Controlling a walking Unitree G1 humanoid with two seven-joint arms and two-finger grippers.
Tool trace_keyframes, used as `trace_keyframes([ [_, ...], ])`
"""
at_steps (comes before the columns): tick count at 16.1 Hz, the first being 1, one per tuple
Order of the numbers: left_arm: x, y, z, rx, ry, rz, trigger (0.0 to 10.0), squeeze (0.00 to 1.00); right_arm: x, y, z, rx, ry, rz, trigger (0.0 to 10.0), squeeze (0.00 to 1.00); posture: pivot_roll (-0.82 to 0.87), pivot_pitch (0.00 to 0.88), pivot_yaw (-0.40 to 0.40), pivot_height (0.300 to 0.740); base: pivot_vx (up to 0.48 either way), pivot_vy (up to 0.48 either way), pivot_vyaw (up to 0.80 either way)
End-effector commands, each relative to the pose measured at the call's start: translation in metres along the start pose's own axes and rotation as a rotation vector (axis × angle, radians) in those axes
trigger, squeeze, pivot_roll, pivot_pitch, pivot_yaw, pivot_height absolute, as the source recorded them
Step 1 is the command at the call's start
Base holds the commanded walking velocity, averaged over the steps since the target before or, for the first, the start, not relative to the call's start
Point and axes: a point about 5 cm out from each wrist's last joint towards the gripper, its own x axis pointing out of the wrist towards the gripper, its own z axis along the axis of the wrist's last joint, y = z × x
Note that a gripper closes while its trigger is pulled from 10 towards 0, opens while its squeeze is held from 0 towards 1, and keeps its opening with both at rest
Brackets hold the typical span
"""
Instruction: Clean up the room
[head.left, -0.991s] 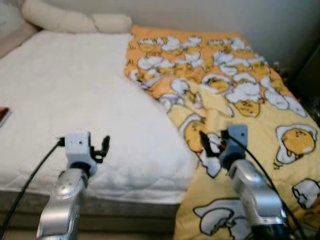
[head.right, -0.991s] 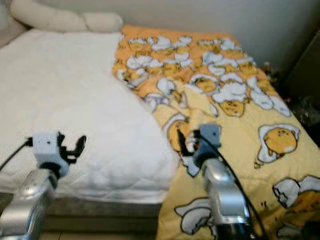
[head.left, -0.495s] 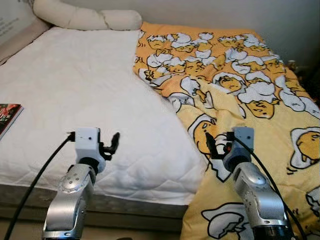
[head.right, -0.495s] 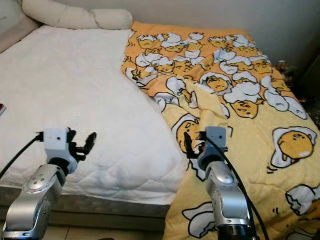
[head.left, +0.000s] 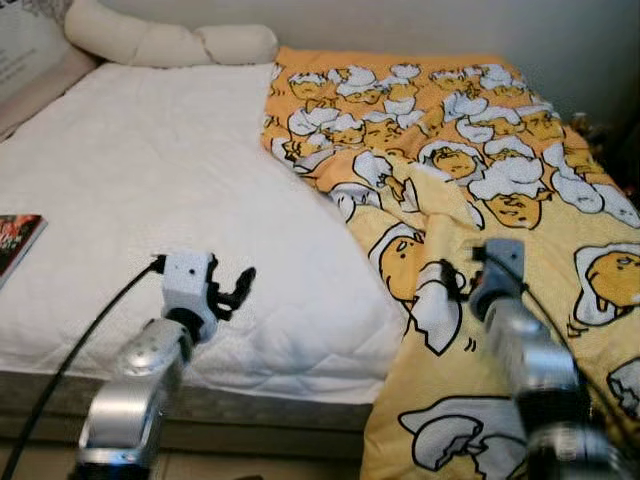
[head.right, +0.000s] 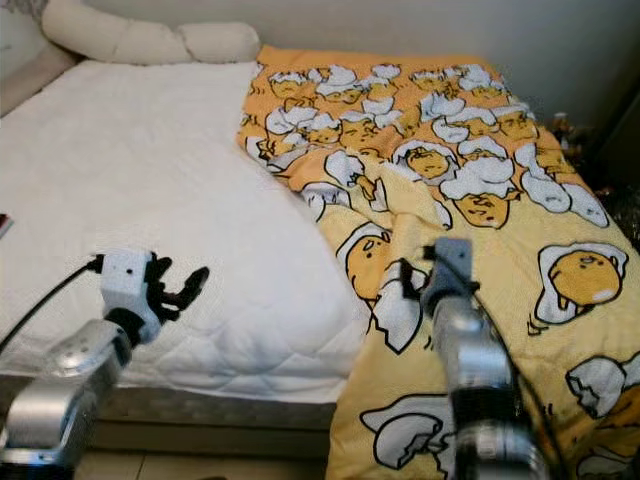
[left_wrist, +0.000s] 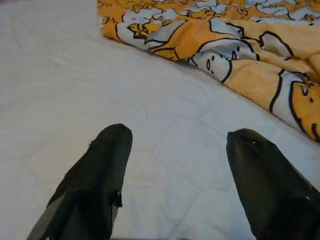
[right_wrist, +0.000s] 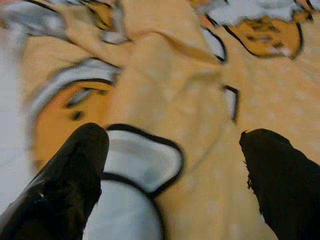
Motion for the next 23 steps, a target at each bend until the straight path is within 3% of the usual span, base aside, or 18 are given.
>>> trace_keyframes([
  [1,0.002,0.0,0.005,0.034,-0.023,-0.02,10.0,0.0,0.005,-0.009,-0.001,0.029,0.017,-0.026,10.0,0.0,0.03,0.0,0.041,0.74,0.0,0.0,0.0],
  [5,0.002,0.001,0.007,0.011,-0.013,-0.07,10.0,0.0,0.013,-0.028,-0.004,0.036,0.086,-0.05,10.0,0.0,0.06,0.0,0.04,0.74,0.0,0.0,0.0],
  [6,0.001,-0.002,0.007,0.032,0.002,-0.112,10.0,0.0,0.013,-0.042,-0.006,0.056,0.115,-0.094,10.0,0.0,0.07,0.0,0.042,0.74,0.0,0.0,0.0],
  [8,0.0,-0.004,0.001,0.069,0.069,-0.176,10.0,0.0,0.013,-0.05,-0.008,0.078,0.138,-0.117,10.0,0.0,0.08,0.0,0.053,0.74,0.0,0.0,0.0],
  [10,-0.008,-0.009,-0.005,0.099,0.119,-0.257,10.0,0.0,0.011,-0.057,-0.015,0.097,0.175,-0.147,10.0,0.0,0.09,0.0,0.065,0.74,0.0,0.0,0.0],
  [11,-0.017,-0.018,-0.005,0.13,0.125,-0.354,10.0,0.0,0.007,-0.064,-0.029,0.117,0.228,-0.152,10.0,0.06,0.11,0.0,0.067,0.74,0.0,0.0,0.0],
  [13,-0.02,-0.018,-0.005,0.132,0.136,-0.36,10.0,0.0,0.003,-0.067,-0.042,0.134,0.283,-0.15,10.0,0.04,0.13,0.0,0.063,0.74,0.0,0.0,0.0],
  [15,-0.024,-0.016,-0.005,0.133,0.148,-0.362,10.0,0.0,-0.003,-0.077,-0.053,0.065,0.313,-0.215,10.0,0.0,0.14,0.0,0.064,0.74,0.0,0.0,0.0],
  [17,-0.03,-0.015,-0.003,0.149,0.157,-0.403,10.0,0.0,-0.006,-0.081,-0.06,0.113,0.319,-0.256,10.0,0.0,0.14,0.0,0.072,0.74,0.0,0.0,0.0],
  [21,-0.03,-0.022,0.0,0.163,0.155,-0.432,10.0,0.0,-0.013,-0.082,-0.078,0.077,0.382,-0.221,10.0,0.0,0.15,0.0,0.026,0.74,0.0,0.0,0.0],
  [22,-0.031,-0.023,-0.001,0.161,0.157,-0.435,10.0,0.0,-0.016,-0.084,-0.083,0.083,0.397,-0.23,8.7,0.0,0.15,0.0,0.021,0.74,0.0,0.0,0.0],
  [23,-0.032,-0.023,-0.002,0.159,0.16,-0.436,10.0,0.0,-0.017,-0.084,-0.086,0.091,0.407,-0.234,0.5,0.0,0.15,0.0,0.019,0.74,0.0,0.0,0.0],
])
